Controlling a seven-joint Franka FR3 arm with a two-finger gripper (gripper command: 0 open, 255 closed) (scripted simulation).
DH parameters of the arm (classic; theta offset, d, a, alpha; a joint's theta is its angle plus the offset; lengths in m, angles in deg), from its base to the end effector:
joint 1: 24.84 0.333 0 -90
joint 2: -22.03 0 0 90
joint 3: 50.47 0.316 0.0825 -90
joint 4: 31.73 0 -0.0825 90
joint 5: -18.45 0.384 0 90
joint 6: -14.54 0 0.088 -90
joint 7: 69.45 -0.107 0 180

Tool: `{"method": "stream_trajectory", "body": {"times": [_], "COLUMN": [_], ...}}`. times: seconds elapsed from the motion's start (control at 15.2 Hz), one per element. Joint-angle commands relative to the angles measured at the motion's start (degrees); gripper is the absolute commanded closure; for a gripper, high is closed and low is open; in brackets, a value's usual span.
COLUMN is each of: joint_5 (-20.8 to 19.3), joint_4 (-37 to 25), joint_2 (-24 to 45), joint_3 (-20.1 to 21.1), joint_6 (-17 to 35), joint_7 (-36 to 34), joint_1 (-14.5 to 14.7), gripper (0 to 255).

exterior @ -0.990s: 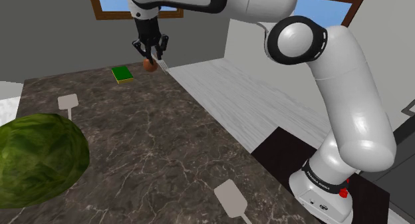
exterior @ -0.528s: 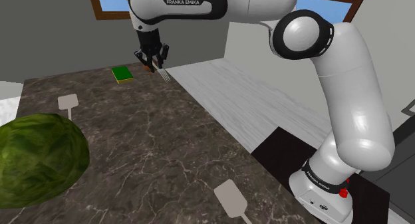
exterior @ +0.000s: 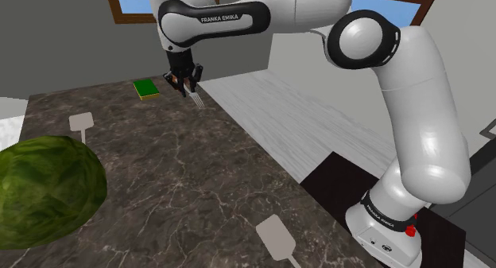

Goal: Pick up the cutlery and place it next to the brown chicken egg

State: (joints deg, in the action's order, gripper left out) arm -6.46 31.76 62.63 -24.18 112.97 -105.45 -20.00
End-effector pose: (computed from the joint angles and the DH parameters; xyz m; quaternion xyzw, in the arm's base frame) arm 0.6934 0.2541 0.4226 0.9961 -0.0529 0.0205 0.0670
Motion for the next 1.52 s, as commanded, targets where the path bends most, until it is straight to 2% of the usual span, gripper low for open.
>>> {"method": "stream_trajectory", "body": {"times": [0.0,0.46,0.99,1.06,1.39,1.45], "joint_5": [-0.1,-0.8,-0.7,-0.7,-0.7,-0.5], "joint_4": [1.4,5.6,5.6,5.6,5.6,4.2], "joint_2": [0.1,1.0,1.0,1.0,1.0,0.7], "joint_3": [0.0,-0.3,-0.3,-0.3,-0.3,-0.2], "joint_6": [1.5,6.2,6.2,6.2,6.2,4.6], "joint_7": [-0.4,-1.6,-1.6,-1.6,-1.6,-1.3], "joint_1": [-0.2,-0.8,-0.8,-0.8,-0.8,-0.5], "gripper": [255,255,255,0,0,0]}}
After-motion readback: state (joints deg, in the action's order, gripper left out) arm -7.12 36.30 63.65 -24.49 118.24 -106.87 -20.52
